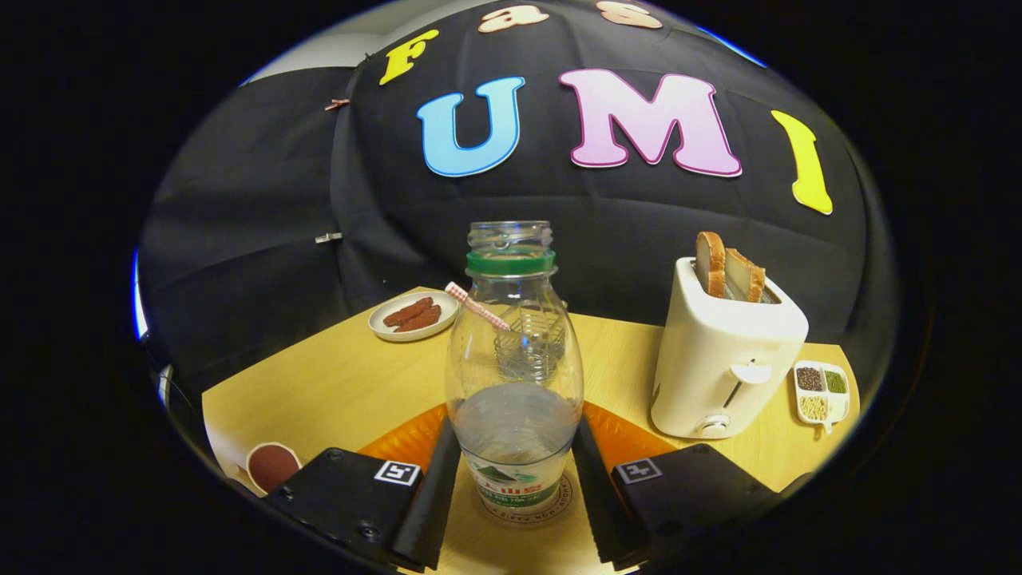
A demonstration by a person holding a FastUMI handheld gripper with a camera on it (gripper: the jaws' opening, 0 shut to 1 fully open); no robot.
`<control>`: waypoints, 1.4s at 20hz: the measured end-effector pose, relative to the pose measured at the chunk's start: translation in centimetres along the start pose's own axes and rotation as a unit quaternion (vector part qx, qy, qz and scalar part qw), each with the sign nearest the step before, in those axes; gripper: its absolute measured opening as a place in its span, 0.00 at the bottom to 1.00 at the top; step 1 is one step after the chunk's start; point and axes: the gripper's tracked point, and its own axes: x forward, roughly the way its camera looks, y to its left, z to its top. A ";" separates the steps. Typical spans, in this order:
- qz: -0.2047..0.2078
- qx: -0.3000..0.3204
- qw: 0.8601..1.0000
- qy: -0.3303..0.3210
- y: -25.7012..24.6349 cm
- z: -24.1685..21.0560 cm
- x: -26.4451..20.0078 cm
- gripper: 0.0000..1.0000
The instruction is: Take the bottle from table, then pour the juice into the cup, finally place the bottle on the coaster
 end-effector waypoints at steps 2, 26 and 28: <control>0.002 -0.009 1.000 0.004 0.0 -0.7 0.2 0.74; -0.005 -0.022 1.000 0.021 1.0 -0.2 -2.5 1.00; -0.004 -0.017 1.000 0.025 1.3 0.0 -3.4 1.00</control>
